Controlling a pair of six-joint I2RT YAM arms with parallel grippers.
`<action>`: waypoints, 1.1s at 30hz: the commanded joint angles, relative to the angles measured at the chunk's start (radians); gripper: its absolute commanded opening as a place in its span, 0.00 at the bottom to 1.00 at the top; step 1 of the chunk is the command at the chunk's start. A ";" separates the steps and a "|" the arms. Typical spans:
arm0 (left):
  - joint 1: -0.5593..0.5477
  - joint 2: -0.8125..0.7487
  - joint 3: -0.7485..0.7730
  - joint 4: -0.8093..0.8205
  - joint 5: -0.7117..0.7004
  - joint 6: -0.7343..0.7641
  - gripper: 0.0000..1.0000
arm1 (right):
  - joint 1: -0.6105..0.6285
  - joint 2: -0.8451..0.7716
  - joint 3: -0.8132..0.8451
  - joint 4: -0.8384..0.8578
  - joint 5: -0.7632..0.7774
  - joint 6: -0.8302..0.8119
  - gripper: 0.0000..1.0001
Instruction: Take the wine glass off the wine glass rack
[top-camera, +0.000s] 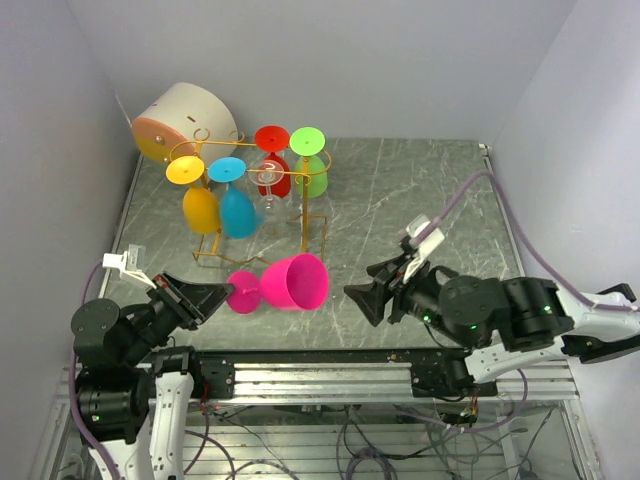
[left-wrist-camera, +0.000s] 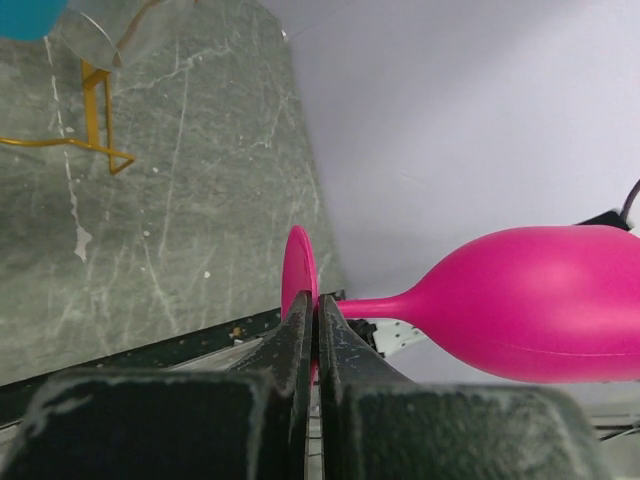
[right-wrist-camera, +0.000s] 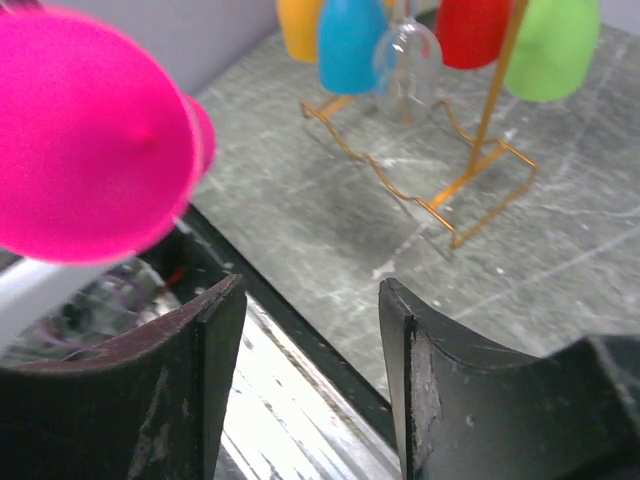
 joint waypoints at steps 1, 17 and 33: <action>0.009 0.019 0.067 -0.100 0.016 0.121 0.07 | 0.237 0.011 0.100 -0.020 -0.111 0.040 0.57; 0.008 0.031 0.159 -0.101 0.025 0.144 0.07 | 0.164 0.160 0.222 0.033 -0.141 -0.035 0.63; 0.009 0.179 0.333 -0.228 -0.312 0.238 0.33 | -0.236 0.193 0.376 0.033 -0.135 -0.099 0.00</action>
